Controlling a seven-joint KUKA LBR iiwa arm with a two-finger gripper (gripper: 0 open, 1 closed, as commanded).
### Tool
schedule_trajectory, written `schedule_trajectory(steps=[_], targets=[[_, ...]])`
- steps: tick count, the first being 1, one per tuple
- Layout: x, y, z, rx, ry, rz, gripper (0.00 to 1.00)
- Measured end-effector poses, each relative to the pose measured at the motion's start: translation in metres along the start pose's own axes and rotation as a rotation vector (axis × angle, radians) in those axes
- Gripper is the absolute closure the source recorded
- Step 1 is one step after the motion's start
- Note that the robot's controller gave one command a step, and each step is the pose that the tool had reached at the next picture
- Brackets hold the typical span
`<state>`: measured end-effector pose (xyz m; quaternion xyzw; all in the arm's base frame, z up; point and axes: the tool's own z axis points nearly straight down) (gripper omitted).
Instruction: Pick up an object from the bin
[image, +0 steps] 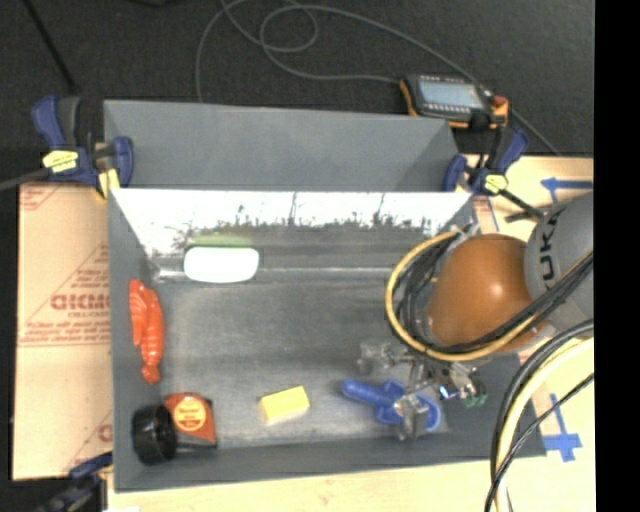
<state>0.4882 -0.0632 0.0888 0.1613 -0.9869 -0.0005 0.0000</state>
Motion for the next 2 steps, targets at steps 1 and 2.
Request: schedule_trajectory(steps=[1,2], targets=[[0.0126,-0.0132,0.0107,0.002,-0.008,0.2,0.0],[0.0069,-0.0153,0.0142,0.003,-0.005,0.148,1.0]])
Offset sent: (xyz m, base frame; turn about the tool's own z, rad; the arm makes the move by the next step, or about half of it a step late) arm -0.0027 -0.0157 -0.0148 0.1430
